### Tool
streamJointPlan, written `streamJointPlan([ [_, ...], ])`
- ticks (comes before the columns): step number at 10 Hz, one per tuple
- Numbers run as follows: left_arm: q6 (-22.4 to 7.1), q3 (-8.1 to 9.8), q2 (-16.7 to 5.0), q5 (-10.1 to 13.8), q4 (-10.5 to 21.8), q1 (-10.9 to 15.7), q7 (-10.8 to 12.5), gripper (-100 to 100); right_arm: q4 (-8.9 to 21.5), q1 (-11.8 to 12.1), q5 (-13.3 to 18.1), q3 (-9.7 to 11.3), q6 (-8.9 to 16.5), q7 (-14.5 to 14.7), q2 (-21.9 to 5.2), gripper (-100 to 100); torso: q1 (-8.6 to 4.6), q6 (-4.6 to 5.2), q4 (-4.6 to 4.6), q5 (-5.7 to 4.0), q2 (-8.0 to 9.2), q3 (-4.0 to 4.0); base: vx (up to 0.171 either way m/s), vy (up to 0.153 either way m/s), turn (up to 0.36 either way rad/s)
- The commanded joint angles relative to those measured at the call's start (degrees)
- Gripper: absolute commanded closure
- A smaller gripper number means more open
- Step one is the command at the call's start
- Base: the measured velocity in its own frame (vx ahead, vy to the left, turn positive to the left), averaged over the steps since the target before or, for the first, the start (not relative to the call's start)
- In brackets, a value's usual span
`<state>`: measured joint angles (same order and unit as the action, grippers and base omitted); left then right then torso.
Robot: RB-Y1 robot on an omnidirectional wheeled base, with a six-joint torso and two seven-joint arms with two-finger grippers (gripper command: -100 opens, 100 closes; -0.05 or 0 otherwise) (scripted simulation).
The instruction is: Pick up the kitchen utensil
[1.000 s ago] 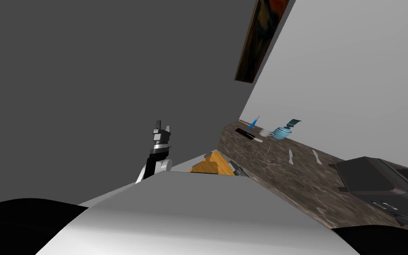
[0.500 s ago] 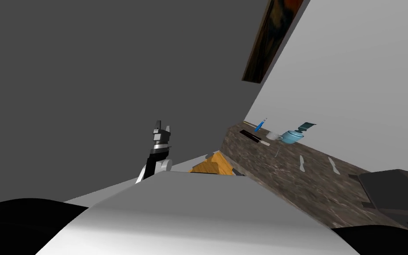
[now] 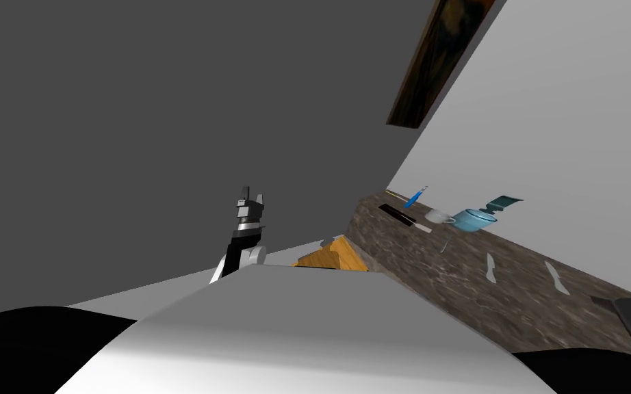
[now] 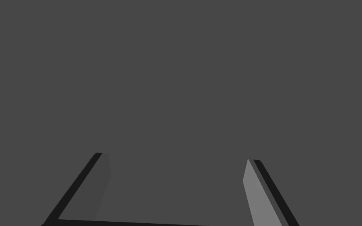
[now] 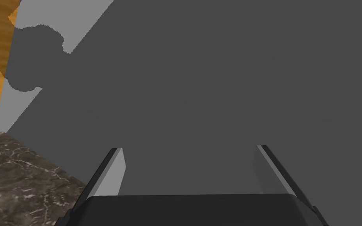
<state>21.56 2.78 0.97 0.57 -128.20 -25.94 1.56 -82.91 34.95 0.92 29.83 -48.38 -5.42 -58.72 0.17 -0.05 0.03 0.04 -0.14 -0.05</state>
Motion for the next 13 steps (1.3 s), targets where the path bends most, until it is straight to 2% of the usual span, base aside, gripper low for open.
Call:
streamJointPlan([
  [1, 0.0, 0.00, 0.0, 0.0, 0.0, 0.0, 0.0, 0, 2.0, 0.5, 0.3, 0.6, -0.4, 0.0, -2.3, -100, 0.00, 0.00, 0.00, 0.00, 0.00, 0.00, 0.017, 0.024, 0.116],
  [2, 0.0, -0.04, 0.0, 0.0, 0.0, 0.0, 0.0, 0, 4.6, 0.3, 1.1, 2.1, -0.7, -0.4, -4.2, -100, 0.01, 0.04, 0.01, 0.00, -0.01, 0.00, 0.024, 0.020, 0.245],
  [3, 0.0, -0.12, 0.0, 0.0, 0.0, 0.0, 0.0, 0, 4.9, 0.3, 1.1, 2.1, -0.7, -0.4, -5.5, -100, 0.14, -0.06, 0.01, 0.02, -0.10, -0.05, 0.024, 0.014, 0.138],
  [4, 0.0, -0.10, 0.0, 0.0, 0.0, 0.0, 0.0, 0, 6.9, 0.0, 1.8, 3.6, -0.9, -0.7, -7.5, -100, 0.16, 0.00, 0.00, 0.03, -0.11, -0.06, 0.034, 0.021, 0.212],
  [5, 0.0, -0.11, 0.0, 0.0, 0.0, 0.0, 0.0, 0, 7.7, 0.0, 1.8, 3.6, -0.9, -0.7, -8.7, -100, 0.18, -0.05, -0.01, 0.03, -0.17, -0.09, 0.032, 0.009, 0.119],
  [6, 0.0, -0.11, 0.0, 0.0, 0.0, 0.0, 0.0, 0, 10.4, -0.3, 2.7, 5.0, -1.1, -1.0, -10.3, -100, 0.17, 0.01, -0.01, 0.02, -0.16, -0.09, 0.030, 0.004, 0.224],
  [7, 0.0, -0.19, 0.0, 0.0, 0.0, -0.1, 0.0, 0, 10.4, -0.3, 2.7, 5.0, -1.1, -1.0, -11.9, -100, 0.26, -0.09, 0.00, 0.03, -0.24, -0.12, 0.025, -0.004, 0.110],
  [8, 0.0, -0.17, 0.0, 0.0, 0.0, -0.1, 0.0, 0, 13.0, -0.7, 3.5, 6.3, -1.2, -1.2, -13.7, -100, 0.27, -0.03, -0.01, 0.05, -0.25, -0.13, 0.033, -0.001, 0.174],
  [9, 0.0, -0.18, 0.0, 0.0, 0.0, -0.1, 0.0, 0, 13.0, -0.7, 3.5, 6.3, -1.2, -1.2, -14.9, -100, 0.28, -0.06, -0.01, 0.05, -0.27, -0.14, 0.033, -0.007, 0.126],
  [10, 0.0, -0.18, 0.0, 0.0, 0.0, -0.1, 0.0, 0, 15.4, -1.2, 4.4, 7.6, -1.3, -1.4, -16.8, -100, 0.28, -0.04, -0.01, 0.04, -0.28, -0.15, 0.042, -0.005, 0.277],
  [11, 0.0, -0.18, 0.0, 0.0, 0.0, -0.1, 0.0, 0, 15.4, -1.2, 4.4, 7.6, -1.3, -1.4, -17.9, -100, 0.27, -0.10, -0.02, 0.04, -0.33, -0.18, 0.035, -0.015, 0.095],
  [12, 0.0, -0.17, 0.0, 0.0, 0.0, -0.1, 0.0, 0, 17.7, -1.8, 5.3, 8.8, -1.2, -1.6, -19.8, -100, 0.26, -0.01, -0.02, 0.04, -0.30, -0.16, 0.035, -0.023, 0.151],
  [13, 0.0, -0.18, 0.0, 0.0, 0.0, -0.1, 0.0, 0, 17.7, -1.8, 5.3, 8.8, -1.2, -1.6, -20.7, -100, 0.23, -0.06, -0.02, 0.04, -0.30, -0.16, 0.036, -0.029, 0.112],
])
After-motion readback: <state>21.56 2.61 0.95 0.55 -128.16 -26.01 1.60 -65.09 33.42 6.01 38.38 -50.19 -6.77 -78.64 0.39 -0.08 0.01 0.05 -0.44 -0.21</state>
